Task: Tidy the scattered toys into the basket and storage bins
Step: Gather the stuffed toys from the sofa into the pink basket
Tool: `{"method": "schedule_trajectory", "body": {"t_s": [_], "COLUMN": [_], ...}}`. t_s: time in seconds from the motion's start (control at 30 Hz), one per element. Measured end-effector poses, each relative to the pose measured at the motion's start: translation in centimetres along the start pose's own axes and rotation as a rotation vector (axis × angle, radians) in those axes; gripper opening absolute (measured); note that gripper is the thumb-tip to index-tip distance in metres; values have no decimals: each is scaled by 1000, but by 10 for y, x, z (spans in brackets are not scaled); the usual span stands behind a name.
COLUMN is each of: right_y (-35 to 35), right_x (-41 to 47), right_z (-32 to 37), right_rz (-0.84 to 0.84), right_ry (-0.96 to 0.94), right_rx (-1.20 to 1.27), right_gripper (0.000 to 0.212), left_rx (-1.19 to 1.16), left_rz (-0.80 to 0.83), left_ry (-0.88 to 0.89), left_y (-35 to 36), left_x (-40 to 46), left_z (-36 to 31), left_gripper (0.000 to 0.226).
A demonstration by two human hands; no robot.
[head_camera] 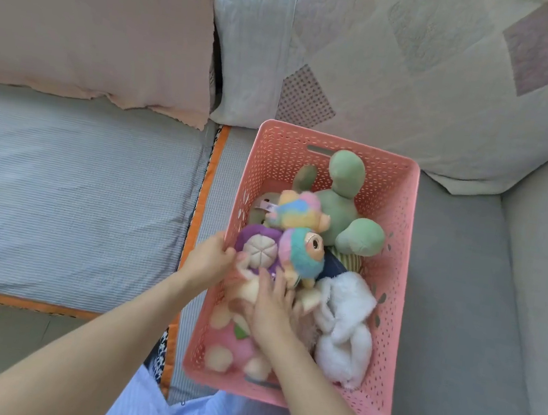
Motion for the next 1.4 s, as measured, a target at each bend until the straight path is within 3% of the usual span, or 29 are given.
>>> {"method": "schedule_trajectory", "body": {"t_s": [0.1, 0.17, 0.23, 0.3, 0.37, 0.47, 0.53, 0.6, 0.9, 1.07, 1.4], "right_y": [-21, -51, -86, -106, -106, -83, -65, -51, -21, -11, 10], "right_x": [10, -8, -44, -73, -85, -78, -56, -37, 14, 20, 6], "right_z": [8, -1, -18, -19, -24, -14, 26, 79, 270, 320, 334], "right_rz": [-158, -467, -845, -1038, -952, -750, -674, -664, -498, -420, -383], "right_ry": [-12, 37, 77, 128, 307, 447, 397, 350, 58, -72, -255], "right_rx": [317, 547, 426, 50, -146, 53, 174, 143, 107, 58, -7], "right_gripper": [62, 36, 22, 29, 47, 58, 35, 17, 13, 16, 16], "left_rx": [-87, -211, -255, -298, -333, -376, -405, -416, -428, -550, -586], "left_rz": [38, 140, 161, 148, 119, 67, 17, -53, -269, -309, -410], "left_ry": [15, 34, 47, 73, 100, 126, 145, 121, -134, -241, -324], "left_y": [-3, -5, -13, -32, -57, -118, -164, -208, -361, -383, -369], "left_x": [9, 15, 19, 19, 15, 11, 13, 12, -35, -71, -126], "left_z": [7, 17, 28, 43, 57, 92, 121, 154, 285, 326, 364], "left_gripper": [14, 15, 13, 17, 21, 16, 15, 16, 16, 18, 32]}}
Point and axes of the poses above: each hand's wrist, its own x-axis towards the middle knuckle, its own y-axis out of the palm, z = x × y, the point moved 7 cm from there along x, towards the middle knuckle, and after that the axes turned 13 degrees about -y, right-handed, at the moved point
